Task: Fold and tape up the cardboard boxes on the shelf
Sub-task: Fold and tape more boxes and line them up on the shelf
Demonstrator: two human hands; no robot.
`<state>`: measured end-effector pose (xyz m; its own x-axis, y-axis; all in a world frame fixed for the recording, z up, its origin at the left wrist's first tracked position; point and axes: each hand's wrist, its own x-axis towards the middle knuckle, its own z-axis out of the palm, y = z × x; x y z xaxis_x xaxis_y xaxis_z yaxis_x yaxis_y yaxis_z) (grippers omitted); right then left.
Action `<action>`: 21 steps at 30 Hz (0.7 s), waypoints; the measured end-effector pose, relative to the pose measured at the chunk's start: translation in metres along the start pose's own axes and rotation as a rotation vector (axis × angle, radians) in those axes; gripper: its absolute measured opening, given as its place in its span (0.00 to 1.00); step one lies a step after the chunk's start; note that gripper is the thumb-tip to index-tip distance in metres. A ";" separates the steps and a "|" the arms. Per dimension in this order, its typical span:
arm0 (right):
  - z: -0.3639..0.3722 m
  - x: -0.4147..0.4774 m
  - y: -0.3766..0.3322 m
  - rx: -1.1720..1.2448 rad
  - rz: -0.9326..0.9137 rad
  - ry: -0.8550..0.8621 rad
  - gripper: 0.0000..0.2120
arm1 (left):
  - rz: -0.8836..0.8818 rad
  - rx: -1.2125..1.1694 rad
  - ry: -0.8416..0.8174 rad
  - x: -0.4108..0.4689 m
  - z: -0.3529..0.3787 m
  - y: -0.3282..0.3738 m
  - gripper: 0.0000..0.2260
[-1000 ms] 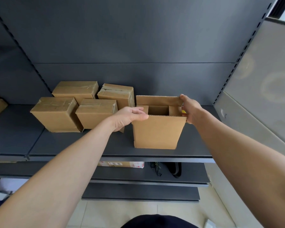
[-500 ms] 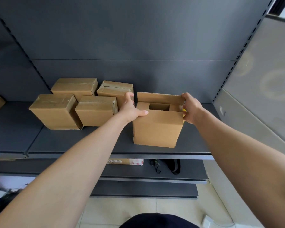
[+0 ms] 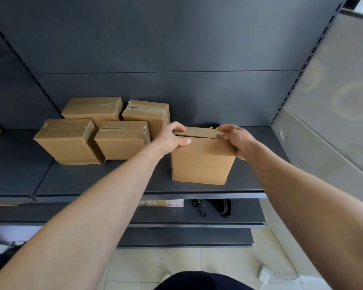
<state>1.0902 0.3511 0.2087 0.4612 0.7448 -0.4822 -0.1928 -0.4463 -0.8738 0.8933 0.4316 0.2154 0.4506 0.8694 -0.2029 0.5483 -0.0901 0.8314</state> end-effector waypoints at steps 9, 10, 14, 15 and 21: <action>0.004 0.000 0.000 -0.020 -0.025 0.078 0.13 | -0.029 -0.149 0.044 0.002 0.007 0.000 0.05; 0.004 0.000 0.002 -0.018 -0.033 0.071 0.13 | -0.039 -0.153 0.045 0.003 0.008 0.001 0.05; 0.000 -0.005 0.006 0.002 -0.023 -0.036 0.14 | -0.066 -0.140 0.018 0.005 0.007 0.004 0.03; -0.001 -0.006 0.007 0.004 -0.026 -0.060 0.15 | -0.075 -0.138 0.011 0.006 0.007 0.004 0.03; 0.001 -0.007 0.011 -0.071 -0.081 -0.029 0.16 | -0.051 -0.142 -0.012 0.008 0.007 0.001 0.03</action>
<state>1.0837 0.3412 0.2024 0.4475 0.7932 -0.4129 -0.0937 -0.4176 -0.9038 0.9023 0.4353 0.2116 0.4337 0.8650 -0.2525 0.4658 0.0246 0.8845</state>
